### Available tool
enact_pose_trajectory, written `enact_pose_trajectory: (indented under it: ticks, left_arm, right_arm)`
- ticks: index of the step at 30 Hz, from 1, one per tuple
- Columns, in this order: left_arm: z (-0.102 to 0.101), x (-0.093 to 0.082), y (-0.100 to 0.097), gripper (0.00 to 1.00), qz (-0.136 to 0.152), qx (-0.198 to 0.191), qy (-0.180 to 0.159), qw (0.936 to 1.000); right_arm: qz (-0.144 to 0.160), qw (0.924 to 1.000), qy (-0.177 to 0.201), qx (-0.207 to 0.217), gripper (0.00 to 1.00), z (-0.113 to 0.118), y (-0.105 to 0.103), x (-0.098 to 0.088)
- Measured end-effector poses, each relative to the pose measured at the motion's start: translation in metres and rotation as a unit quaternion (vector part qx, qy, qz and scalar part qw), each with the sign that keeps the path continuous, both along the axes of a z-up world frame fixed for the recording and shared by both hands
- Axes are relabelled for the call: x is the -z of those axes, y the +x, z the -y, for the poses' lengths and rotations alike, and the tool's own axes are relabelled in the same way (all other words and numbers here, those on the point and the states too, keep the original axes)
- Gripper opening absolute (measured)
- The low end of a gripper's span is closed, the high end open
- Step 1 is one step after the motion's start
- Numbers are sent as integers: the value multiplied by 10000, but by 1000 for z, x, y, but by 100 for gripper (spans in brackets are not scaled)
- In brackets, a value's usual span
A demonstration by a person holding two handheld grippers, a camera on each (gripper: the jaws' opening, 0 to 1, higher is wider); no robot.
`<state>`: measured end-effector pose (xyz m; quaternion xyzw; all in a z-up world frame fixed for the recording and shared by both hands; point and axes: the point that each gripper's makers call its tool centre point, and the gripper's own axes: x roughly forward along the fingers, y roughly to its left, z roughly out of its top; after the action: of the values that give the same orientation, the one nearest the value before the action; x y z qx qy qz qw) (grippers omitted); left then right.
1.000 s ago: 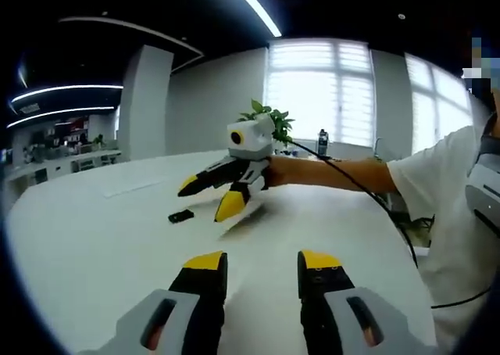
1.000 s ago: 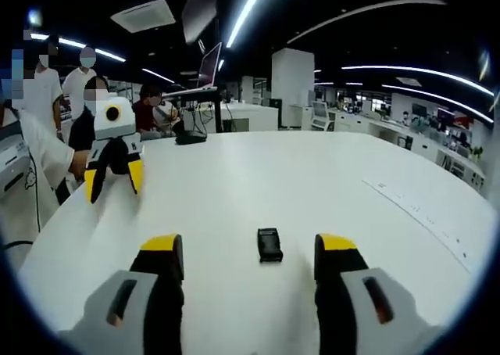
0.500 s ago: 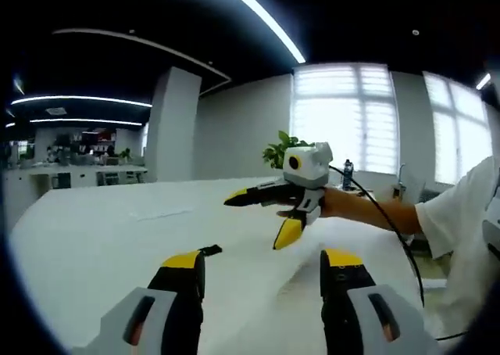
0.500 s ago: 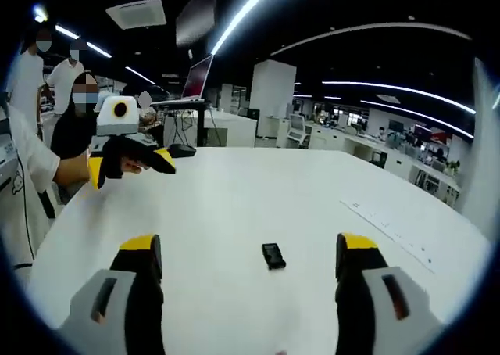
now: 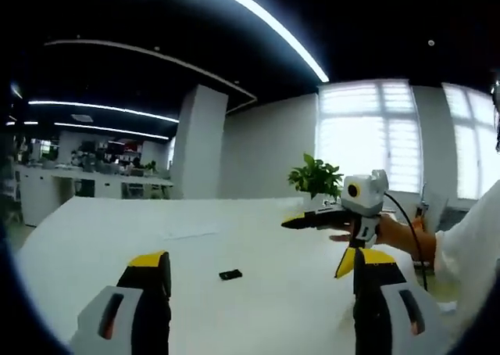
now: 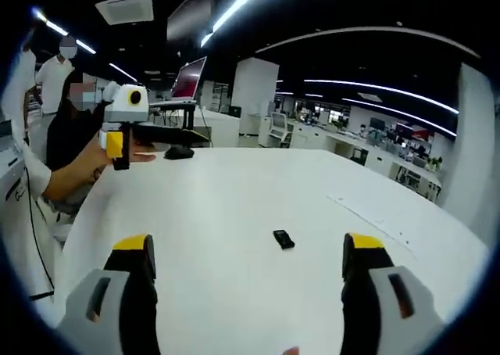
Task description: Snap the two parts of the plastic buckle together until the buckle closes and remains connected.
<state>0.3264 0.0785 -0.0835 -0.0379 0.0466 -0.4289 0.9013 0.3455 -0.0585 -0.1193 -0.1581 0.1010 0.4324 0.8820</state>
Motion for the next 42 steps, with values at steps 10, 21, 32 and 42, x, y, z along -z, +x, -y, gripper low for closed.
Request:
enact_pose_trajectory:
  ticks: [10,21,32,42]
  left_arm:
    - [-22,-9,-20,99,38,-418,292,9987]
    - [-33,-28,-33,99,32,-711,-113,9974]
    - [-64,-22,-44,99,-113,-1192,-251,9925]
    - [-112,-13,-67,99,-79,-2021,124,9793]
  right_arm:
    - [278,9981,79,536,100,12,-38,-21]
    - [455,9952,25,867,100,25,-92,-33]
    - [816,9815,-92,1727,100,75,-128,-41]
    - [829,9642,171,2512,100,115,-146,-38]
